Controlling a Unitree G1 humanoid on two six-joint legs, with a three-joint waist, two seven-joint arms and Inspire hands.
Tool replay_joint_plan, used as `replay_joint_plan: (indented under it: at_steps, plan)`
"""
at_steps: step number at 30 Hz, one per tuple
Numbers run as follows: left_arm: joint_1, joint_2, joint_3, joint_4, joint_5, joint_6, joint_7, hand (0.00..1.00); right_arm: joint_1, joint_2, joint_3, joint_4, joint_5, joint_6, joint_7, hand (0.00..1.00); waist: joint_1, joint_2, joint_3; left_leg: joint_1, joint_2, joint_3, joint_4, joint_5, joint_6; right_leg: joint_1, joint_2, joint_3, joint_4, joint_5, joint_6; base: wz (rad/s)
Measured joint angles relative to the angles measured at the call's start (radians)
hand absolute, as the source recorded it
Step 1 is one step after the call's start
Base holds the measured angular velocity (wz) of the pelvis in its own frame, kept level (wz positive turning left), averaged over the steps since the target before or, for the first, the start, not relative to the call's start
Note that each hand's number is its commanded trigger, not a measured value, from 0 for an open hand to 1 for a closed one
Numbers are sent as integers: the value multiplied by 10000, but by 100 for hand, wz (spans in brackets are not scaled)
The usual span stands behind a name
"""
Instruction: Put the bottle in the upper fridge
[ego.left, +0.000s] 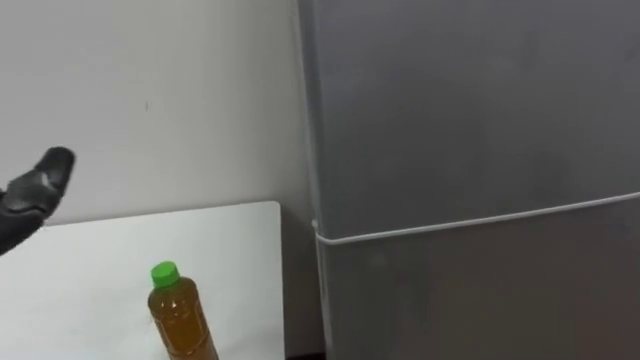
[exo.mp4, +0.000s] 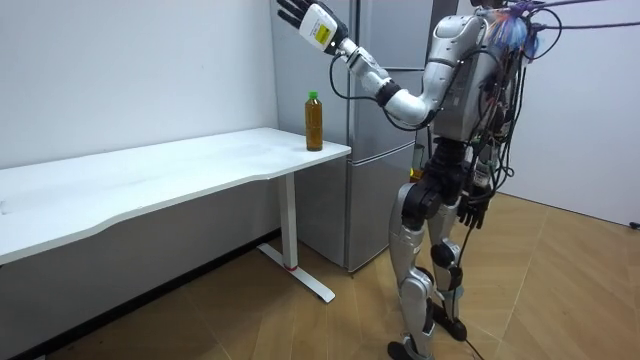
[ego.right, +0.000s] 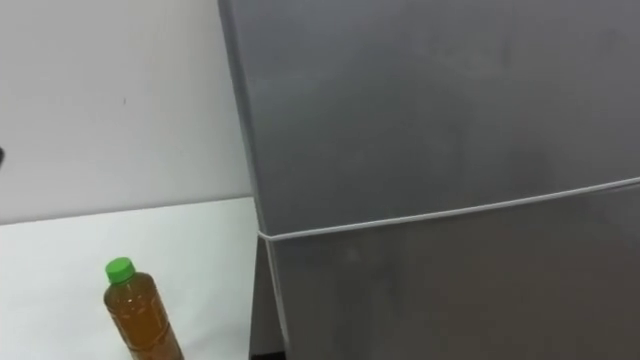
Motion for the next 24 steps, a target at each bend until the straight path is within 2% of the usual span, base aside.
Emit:
replay_joint_plan:
  at_steps: [1, 4, 7, 10, 13, 19, 24]
  plan:
    - [-107, 0, -303, 13, -33, 65, -246, 0, -44, 10, 109, 9, 10, 10, 0, 0, -131, -71, 37, 31, 3, 36, 11, 0, 0, 15, 1, 31, 13, 0, 0, -3]
    - [-373, -18, -1103, 54, -382, 275, -822, 0, -311, 50, 380, 117, 79, 17, -75, 0, -375, -125, 72, -3, 4, 46, 11, 0, 0, 15, 1, 26, 9, 8, 0, 0]
    - [-512, -29, -1609, 61, -392, 649, -1475, 0, -460, 73, 377, 269, 79, 17, -157, 0, -526, -96, 60, -57, 11, 106, 23, 0, 0, -64, 18, 105, 10, 16, -3, -6]
    - [-779, -40, -1832, 59, -375, 822, -2048, 0, -447, 97, 386, 260, 72, 19, -167, 0, -752, -5, 1, -139, 12, 127, 32, 0, 0, -147, 22, 150, 21, 26, -2, -3]
    - [-1153, -123, -2047, 58, -484, 1015, -2517, 0, -435, 100, 413, 264, 76, 21, -127, 0, -770, 73, -36, -142, 12, 134, 25, 0, 1, -142, 27, 184, 7, 30, -3, -4]
    - [-1550, -421, -2487, 48, -770, 1118, -3359, 0, -456, 68, 422, 270, -34, 23, -112, 0, -843, 68, -13, -112, 12, 149, -13, 0, 1, -137, 50, 262, -38, 30, -3, -2]
    - [-1559, -584, -2771, 45, -766, 1233, -3858, 0, -590, 51, 532, 339, -38, 40, -59, 0, -937, 72, 34, -145, 13, 206, -13, 0, 1, -235, 63, 390, -22, 32, -4, -6]
